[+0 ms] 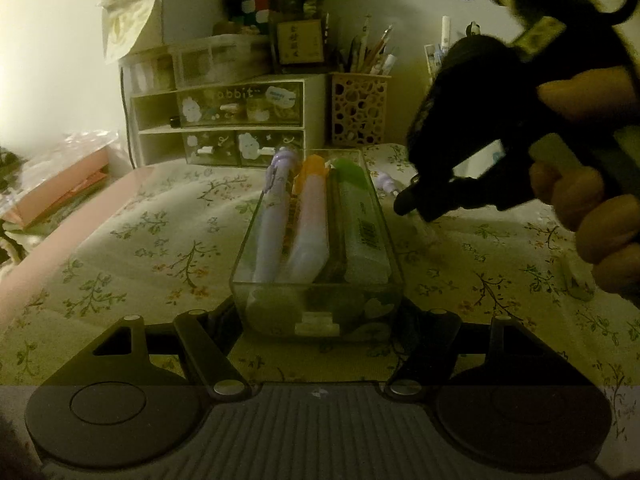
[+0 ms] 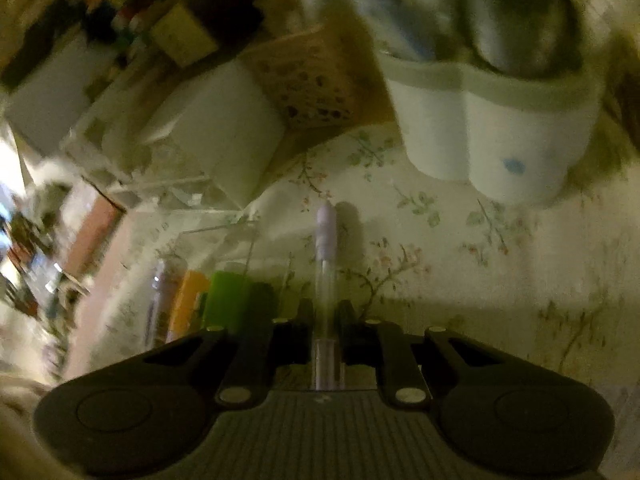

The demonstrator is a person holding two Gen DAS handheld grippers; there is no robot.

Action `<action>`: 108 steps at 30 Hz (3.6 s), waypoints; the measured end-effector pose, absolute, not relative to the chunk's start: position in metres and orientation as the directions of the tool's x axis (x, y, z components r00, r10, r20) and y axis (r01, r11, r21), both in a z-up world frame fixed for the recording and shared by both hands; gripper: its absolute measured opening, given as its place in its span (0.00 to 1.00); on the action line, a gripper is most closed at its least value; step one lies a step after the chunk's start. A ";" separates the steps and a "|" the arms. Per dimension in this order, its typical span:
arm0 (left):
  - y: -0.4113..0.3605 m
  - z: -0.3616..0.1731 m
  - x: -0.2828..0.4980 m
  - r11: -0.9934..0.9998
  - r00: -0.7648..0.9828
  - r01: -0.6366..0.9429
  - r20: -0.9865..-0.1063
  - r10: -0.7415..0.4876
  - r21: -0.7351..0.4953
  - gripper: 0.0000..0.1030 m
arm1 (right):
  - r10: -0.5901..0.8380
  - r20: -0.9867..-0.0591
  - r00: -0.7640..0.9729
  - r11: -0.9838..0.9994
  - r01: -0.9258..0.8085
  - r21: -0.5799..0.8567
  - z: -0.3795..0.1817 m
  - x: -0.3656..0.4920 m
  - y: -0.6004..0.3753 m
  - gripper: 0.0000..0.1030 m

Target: Organize stationery

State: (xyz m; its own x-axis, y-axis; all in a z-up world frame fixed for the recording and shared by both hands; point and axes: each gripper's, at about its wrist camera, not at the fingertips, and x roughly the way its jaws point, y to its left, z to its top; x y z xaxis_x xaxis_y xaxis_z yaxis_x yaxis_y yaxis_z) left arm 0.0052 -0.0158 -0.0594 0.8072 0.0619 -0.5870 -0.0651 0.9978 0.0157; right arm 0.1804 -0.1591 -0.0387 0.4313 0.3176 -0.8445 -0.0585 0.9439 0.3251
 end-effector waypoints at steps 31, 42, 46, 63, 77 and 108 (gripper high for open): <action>-0.015 -0.060 0.009 0.999 0.807 -0.045 -0.589 0.043 0.011 0.70 | 0.583 -0.725 0.367 0.780 -0.003 0.625 0.000 0.149 -0.143 0.13; -0.016 -0.061 0.011 0.999 0.808 -0.043 -0.588 0.041 0.010 0.70 | 0.555 -0.766 0.325 0.805 0.020 0.592 -0.009 0.156 -0.133 0.13; -0.016 -0.061 0.011 0.999 0.808 -0.043 -0.588 0.041 0.011 0.70 | 0.550 -0.771 0.322 0.813 0.007 0.583 -0.010 0.156 -0.131 0.14; -0.016 -0.061 0.011 0.999 0.808 -0.040 -0.587 0.037 0.009 0.70 | 0.507 -0.791 0.342 0.858 -0.111 0.501 -0.001 0.148 -0.122 0.14; -0.016 -0.061 0.011 0.999 0.809 -0.039 -0.587 0.037 0.009 0.70 | 0.508 -0.774 0.377 0.860 -0.171 0.481 0.008 0.145 -0.129 0.15; -0.018 -0.060 0.013 0.999 0.810 -0.035 -0.586 0.034 0.009 0.70 | 0.462 -0.774 0.434 0.875 -0.363 0.319 0.018 0.138 -0.108 0.22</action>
